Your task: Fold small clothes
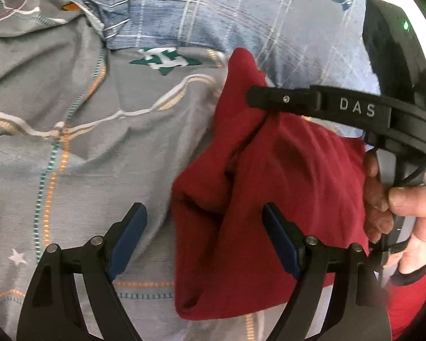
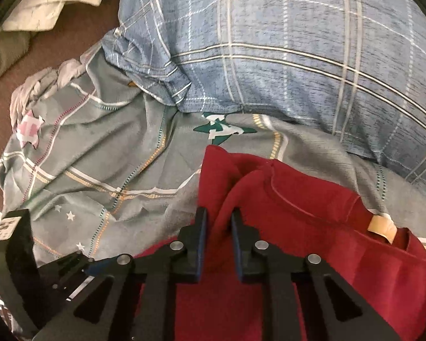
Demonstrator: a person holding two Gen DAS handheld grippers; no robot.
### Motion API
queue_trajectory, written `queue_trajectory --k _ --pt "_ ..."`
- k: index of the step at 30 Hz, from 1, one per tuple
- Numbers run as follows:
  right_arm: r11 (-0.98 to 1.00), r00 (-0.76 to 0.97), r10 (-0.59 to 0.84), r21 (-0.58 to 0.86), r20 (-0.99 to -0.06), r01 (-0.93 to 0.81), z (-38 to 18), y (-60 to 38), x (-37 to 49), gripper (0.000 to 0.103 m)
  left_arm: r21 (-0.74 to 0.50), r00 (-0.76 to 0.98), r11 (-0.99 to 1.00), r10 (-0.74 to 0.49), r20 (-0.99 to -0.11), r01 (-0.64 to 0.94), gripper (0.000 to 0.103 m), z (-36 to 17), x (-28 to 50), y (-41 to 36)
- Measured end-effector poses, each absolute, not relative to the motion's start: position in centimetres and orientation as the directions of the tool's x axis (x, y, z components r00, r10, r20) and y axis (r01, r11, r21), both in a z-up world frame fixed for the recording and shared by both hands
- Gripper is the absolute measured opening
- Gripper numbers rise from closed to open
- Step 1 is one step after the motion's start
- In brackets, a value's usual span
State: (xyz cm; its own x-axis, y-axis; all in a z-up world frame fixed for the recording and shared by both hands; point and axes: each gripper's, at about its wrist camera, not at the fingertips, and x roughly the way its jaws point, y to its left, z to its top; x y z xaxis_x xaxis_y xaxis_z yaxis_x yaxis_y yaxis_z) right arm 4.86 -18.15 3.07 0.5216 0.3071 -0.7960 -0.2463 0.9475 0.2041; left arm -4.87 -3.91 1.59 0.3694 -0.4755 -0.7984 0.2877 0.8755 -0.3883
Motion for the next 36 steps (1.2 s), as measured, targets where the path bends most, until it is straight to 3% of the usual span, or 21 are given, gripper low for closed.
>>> queue_trajectory --k 1,2,3,5,7,8,10,11,12,15,26,28,29,30,31,33,36 --pt "0.946 0.523 0.313 0.214 -0.793 -0.243 3.2 -18.6 4.6 0.015 -0.398 0.365 0.868 -0.489 -0.792 0.298 0.083 1.7 -4.9 -4.0" --pt "0.945 0.524 0.320 0.224 -0.789 -0.239 3.2 -18.9 4.5 0.015 -0.409 0.355 0.859 -0.503 -0.788 0.309 0.076 1.7 -4.9 -4.2" --pt "0.943 0.525 0.329 0.238 -0.785 -0.233 3.3 -19.4 4.4 0.015 -0.420 0.338 0.849 -0.516 -0.787 0.320 0.059 1.6 -4.9 -4.5" --pt "0.936 0.516 0.349 0.270 -0.782 -0.225 3.2 -20.0 4.3 0.015 -0.428 0.321 0.839 -0.529 -0.786 0.337 0.042 1.6 -5.2 -5.1" --pt "0.929 0.503 0.369 0.295 -0.781 -0.223 3.1 -20.1 4.5 0.021 -0.402 0.334 0.842 -0.519 -0.787 0.361 0.035 1.8 -5.5 -5.6" --pt "0.927 0.500 0.375 0.305 -0.780 -0.220 3.0 -20.0 4.5 0.027 -0.406 0.335 0.835 -0.528 -0.780 0.370 0.029 2.0 -5.6 -5.7" --pt "0.918 0.492 0.395 0.339 -0.776 -0.204 3.2 -19.8 4.7 0.049 -0.437 0.333 0.815 -0.562 -0.757 0.381 0.027 2.4 -5.9 -5.6" --pt "0.915 0.487 0.403 0.351 -0.774 -0.199 3.2 -19.6 4.8 0.069 -0.455 0.333 0.802 -0.581 -0.743 0.386 0.027 2.7 -5.9 -5.5" --pt "0.909 0.485 0.416 0.367 -0.769 -0.198 3.4 -19.2 4.8 0.079 -0.463 0.336 0.796 -0.590 -0.734 0.389 0.026 2.8 -5.9 -5.4" --pt "0.913 0.480 0.407 0.344 -0.777 -0.217 3.7 -17.6 5.1 0.080 -0.470 0.346 0.787 -0.605 -0.717 0.401 0.025 3.1 -6.2 -5.4" --pt "0.964 0.369 0.204 0.120 -0.907 -0.239 1.0 -13.4 7.1 0.077 -0.468 0.366 0.755 -0.641 -0.675 0.458 0.025 4.3 -6.9 -5.9" --pt "0.962 0.389 0.182 0.082 -0.903 -0.261 0.7 -13.4 6.8 0.055 -0.462 0.368 0.763 -0.632 -0.682 0.452 0.025 4.2 -6.7 -5.8" --pt "0.961 0.400 0.178 0.071 -0.899 -0.267 0.7 -13.6 6.6 0.038 -0.465 0.370 0.764 -0.632 -0.681 0.448 0.026 4.2 -6.6 -5.7" --pt "0.958 0.409 0.192 0.080 -0.892 -0.275 0.8 -14.1 6.5 0.031 -0.469 0.371 0.764 -0.633 -0.679 0.443 0.028 4.2 -6.6 -5.6" --pt "0.956 0.415 0.212 0.100 -0.885 -0.276 0.9 -14.5 6.4 0.029 -0.467 0.377 0.767 -0.629 -0.680 0.440 0.032 4.2 -6.7 -5.5" --pt "0.953 0.430 0.247 0.138 -0.868 -0.268 1.2 -15.5 6.0 0.023 -0.445 0.394 0.781 -0.611 -0.686 0.438 0.061 4.3 -7.0 -5.5" --pt "0.949 0.447 0.277 0.169 -0.851 -0.266 1.6 -16.3 5.5 0.021 -0.412 0.407 0.800 -0.584 -0.703 0.436 0.065 4.0 -7.1 -5.8"
